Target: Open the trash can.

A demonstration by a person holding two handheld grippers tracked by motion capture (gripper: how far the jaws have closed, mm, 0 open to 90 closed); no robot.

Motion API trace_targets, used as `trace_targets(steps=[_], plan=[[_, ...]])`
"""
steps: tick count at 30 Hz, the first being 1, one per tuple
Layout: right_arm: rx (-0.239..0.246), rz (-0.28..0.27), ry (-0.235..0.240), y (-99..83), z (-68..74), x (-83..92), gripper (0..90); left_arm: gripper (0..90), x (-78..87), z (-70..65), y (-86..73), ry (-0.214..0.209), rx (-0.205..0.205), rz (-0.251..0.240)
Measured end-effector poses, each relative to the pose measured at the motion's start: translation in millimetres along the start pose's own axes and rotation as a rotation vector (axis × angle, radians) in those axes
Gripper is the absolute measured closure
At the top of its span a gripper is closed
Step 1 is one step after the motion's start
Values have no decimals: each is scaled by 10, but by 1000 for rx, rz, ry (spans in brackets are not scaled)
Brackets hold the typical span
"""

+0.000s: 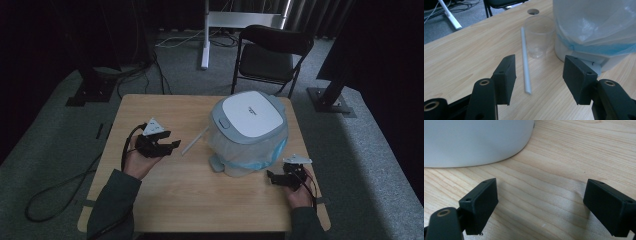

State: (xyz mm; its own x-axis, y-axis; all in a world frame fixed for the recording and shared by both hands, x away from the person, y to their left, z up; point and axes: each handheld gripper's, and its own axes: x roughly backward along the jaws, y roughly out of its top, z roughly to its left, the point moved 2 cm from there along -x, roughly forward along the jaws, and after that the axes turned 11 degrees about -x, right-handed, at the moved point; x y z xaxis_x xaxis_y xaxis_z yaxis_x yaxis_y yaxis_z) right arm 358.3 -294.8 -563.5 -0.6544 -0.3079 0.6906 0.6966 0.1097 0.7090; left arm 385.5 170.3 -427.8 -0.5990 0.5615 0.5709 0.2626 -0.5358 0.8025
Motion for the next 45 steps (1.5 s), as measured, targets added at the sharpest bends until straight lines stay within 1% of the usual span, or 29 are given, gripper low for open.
trace_targets(steps=[4,8,10,13,14,17,22,27,36,45], plan=[[0,0,0,0,0,0,113,448,29,-11,75,-20,-6,-17],[-1,0,-1,0,1,1,113,455,59,-19,138,-24,-21,-20],[-1,0,-1,0,1,1,113,463,64,-22,149,-24,-23,-21],[-1,0,-1,0,1,1,113,470,89,-27,217,-25,-42,-20],[-1,0,-1,0,1,1,113,471,92,-32,229,-26,-41,-22],[-1,0,-1,-1,1,1,113,471,108,-37,278,-31,-55,-20],[-1,1,-1,-1,1,2,113,486,122,-50,350,-41,-66,-26],[-2,0,-1,-1,2,1,113,486,160,-49,438,-42,-82,-31],[-2,0,-2,-1,2,1,113,482,198,-62,553,-43,-96,-47],[-2,0,-1,-1,2,1,113,482,213,-86,655,-54,-108,-61]])
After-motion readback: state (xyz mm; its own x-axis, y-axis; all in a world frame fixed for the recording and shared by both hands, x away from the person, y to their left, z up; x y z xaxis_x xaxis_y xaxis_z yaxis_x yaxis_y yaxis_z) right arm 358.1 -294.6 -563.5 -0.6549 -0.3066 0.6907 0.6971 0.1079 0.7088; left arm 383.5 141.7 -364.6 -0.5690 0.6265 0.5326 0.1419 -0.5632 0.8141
